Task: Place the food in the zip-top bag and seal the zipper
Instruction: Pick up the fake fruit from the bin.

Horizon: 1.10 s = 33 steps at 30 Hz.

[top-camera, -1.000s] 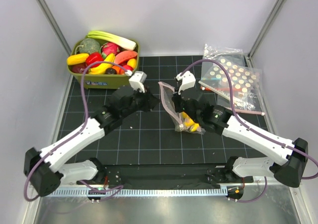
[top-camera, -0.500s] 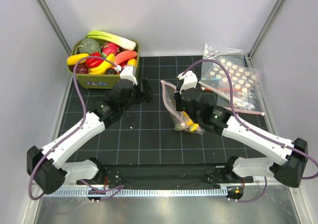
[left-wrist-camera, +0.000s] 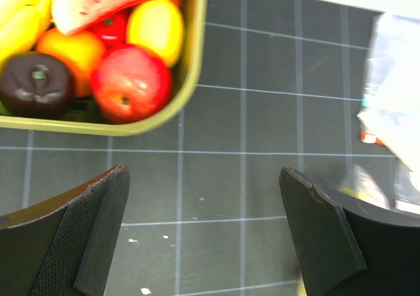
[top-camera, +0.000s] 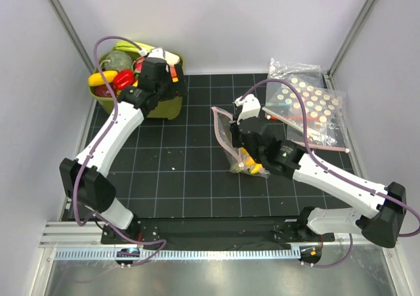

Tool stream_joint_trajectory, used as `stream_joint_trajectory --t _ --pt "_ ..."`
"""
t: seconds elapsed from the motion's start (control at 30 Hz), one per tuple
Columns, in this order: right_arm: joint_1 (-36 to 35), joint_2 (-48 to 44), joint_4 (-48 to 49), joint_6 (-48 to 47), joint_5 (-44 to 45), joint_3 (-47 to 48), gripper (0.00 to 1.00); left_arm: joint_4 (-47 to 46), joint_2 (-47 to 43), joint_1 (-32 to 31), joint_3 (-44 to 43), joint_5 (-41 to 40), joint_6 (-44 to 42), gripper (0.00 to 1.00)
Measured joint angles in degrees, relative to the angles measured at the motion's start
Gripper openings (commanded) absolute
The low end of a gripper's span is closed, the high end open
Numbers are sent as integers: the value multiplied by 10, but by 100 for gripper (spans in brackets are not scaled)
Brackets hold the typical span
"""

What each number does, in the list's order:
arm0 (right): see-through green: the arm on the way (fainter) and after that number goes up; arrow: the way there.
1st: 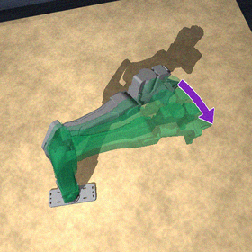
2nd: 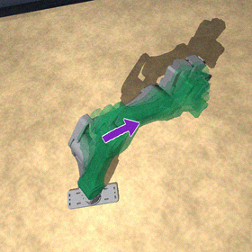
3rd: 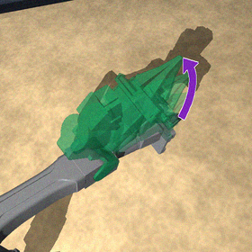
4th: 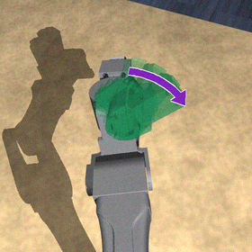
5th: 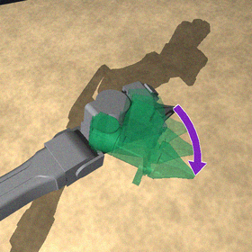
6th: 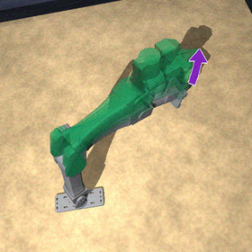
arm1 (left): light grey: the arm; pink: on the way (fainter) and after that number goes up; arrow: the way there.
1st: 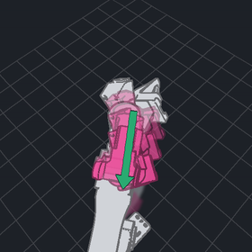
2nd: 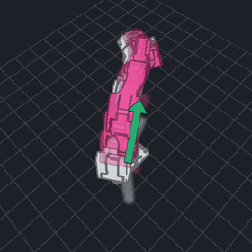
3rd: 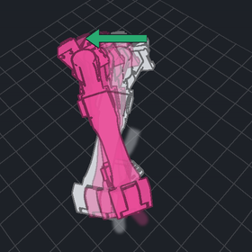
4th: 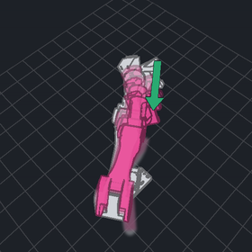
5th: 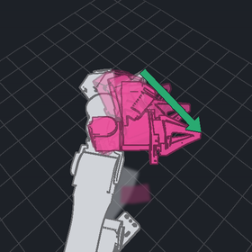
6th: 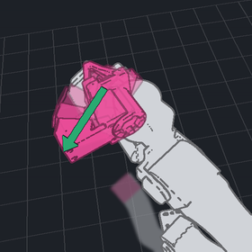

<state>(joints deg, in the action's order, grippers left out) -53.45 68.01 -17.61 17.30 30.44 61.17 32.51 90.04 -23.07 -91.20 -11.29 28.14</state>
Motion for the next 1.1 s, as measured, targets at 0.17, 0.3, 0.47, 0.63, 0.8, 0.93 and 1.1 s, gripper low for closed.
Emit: stream_joint_trajectory --t 0.17,0.3,0.47,0.63,0.8,0.93,1.1 --pt "0 0 0 0 -1 0 1 21 49 20 -37 -12 -20 100" --pt "0 2 1 0 -2 0 1 28 94 39 -76 -19 -37 100" --pt "0 11 1 0 -5 0 1 34 124 64 -80 -27 -61 100" --pt "0 20 2 0 -8 0 1 40 156 92 -87 -6 -78 100" --pt "1 24 4 1 -10 0 1 41 200 109 -111 31 -86 100" --pt "1 29 5 1 -11 0 1 37 231 111 -129 54 -96 100" --pt "2 34 4 2 -15 0 1 51 253 115 -158 67 -109 99"
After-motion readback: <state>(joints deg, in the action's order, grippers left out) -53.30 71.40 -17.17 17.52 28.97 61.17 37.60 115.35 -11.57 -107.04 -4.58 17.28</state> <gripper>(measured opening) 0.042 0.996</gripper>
